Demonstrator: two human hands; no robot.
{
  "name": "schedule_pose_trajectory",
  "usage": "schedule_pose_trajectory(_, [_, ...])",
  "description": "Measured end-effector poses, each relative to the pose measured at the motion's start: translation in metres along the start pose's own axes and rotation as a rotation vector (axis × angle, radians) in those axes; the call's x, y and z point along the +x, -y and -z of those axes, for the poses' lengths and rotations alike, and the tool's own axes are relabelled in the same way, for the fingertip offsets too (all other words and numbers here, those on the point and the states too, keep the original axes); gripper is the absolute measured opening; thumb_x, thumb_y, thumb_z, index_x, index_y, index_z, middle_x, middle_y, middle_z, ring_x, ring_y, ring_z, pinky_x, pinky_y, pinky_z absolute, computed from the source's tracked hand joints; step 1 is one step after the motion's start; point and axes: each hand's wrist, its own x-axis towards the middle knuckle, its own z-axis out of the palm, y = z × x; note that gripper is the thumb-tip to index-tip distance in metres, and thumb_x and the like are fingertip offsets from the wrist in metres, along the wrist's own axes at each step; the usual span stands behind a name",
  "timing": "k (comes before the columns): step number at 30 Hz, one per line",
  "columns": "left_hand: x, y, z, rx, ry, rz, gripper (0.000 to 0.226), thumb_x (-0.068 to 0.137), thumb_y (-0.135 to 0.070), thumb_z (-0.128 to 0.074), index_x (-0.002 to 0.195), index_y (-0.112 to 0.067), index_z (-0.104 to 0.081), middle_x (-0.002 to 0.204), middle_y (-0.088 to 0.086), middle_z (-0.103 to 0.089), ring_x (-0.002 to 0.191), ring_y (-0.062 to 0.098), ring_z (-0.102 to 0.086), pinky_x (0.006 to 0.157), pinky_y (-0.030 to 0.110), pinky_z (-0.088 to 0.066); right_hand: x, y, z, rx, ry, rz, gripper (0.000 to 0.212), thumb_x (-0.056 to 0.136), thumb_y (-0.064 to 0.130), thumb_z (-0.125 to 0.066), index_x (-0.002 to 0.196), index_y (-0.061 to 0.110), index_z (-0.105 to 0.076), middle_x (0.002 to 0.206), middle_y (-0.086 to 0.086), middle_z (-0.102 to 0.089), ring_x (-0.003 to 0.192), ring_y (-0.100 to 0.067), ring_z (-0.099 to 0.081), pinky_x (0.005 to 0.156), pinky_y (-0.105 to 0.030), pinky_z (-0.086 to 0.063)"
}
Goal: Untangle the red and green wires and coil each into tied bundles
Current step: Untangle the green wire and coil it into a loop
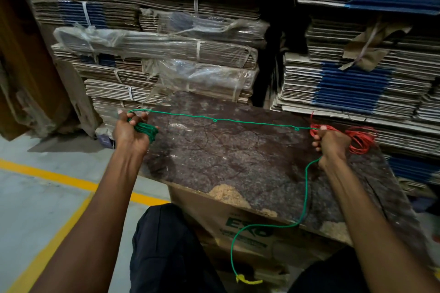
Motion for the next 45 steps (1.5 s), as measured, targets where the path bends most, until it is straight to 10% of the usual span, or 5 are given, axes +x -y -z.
schedule_pose_trajectory(5, [0.002, 0.005, 0.003, 0.046, -0.035, -0.061, 0.044, 0.104, -0.042, -0.031, 0.064, -0.024, -0.036, 0.036, -0.007, -0.033, 0.051, 0.005, -0.055, 0.072, 0.033, -0.040, -0.002, -0.004, -0.011, -0.155, -0.053, 0.170, 0.030, 0.096, 0.030, -0.056, 0.067, 0.020, -0.053, 0.057, 0.002, -0.057, 0.028, -0.001, -0.047, 0.033, -0.018, -0.035])
schedule_pose_trajectory(12, [-0.009, 0.034, -0.008, 0.237, 0.100, -0.102, 0.038, 0.103, -0.042, -0.037, 0.071, -0.021, -0.042, 0.040, -0.009, -0.035, 0.060, 0.009, -0.061, 0.079, 0.036, -0.042, -0.046, 0.004, -0.030, -0.960, 0.277, 0.694, 0.031, 0.084, 0.027, -0.070, 0.113, 0.016, -0.069, 0.112, -0.012, -0.069, 0.106, -0.031, -0.064, 0.085, -0.037, -0.049])
schedule_pose_trajectory(23, [-0.049, 0.039, -0.052, 0.481, 0.337, -0.195, 0.037, 0.102, -0.040, -0.040, 0.072, -0.020, -0.047, 0.044, -0.009, -0.036, 0.065, 0.011, -0.068, 0.071, 0.035, -0.040, -0.160, -0.006, -0.095, -0.351, 1.110, 0.482, 0.058, 0.076, -0.003, -0.076, 0.129, 0.010, -0.059, 0.123, 0.000, -0.063, 0.112, -0.005, -0.057, 0.088, -0.012, -0.046])
schedule_pose_trajectory(31, [-0.062, 0.028, -0.067, 0.566, 0.417, -0.237, 0.037, 0.101, -0.040, -0.042, 0.071, -0.020, -0.048, 0.044, -0.010, -0.038, 0.068, 0.012, -0.069, 0.072, 0.039, -0.035, -0.176, -0.010, -0.112, -0.233, 0.926, 0.702, 0.069, 0.067, 0.026, -0.087, 0.124, 0.044, -0.053, 0.096, 0.013, -0.049, 0.093, -0.011, -0.056, 0.080, -0.037, -0.053])
schedule_pose_trajectory(45, [-0.055, 0.020, -0.084, 0.485, 0.382, -0.241, 0.038, 0.103, -0.037, -0.040, 0.071, -0.019, -0.047, 0.043, -0.009, -0.036, 0.069, 0.014, -0.068, 0.080, 0.039, -0.043, -0.185, -0.011, -0.095, 0.124, 0.937, 0.504, 0.010, 0.087, 0.000, -0.065, 0.088, 0.005, -0.074, 0.087, 0.002, -0.070, 0.086, -0.002, -0.065, 0.079, -0.019, -0.048])
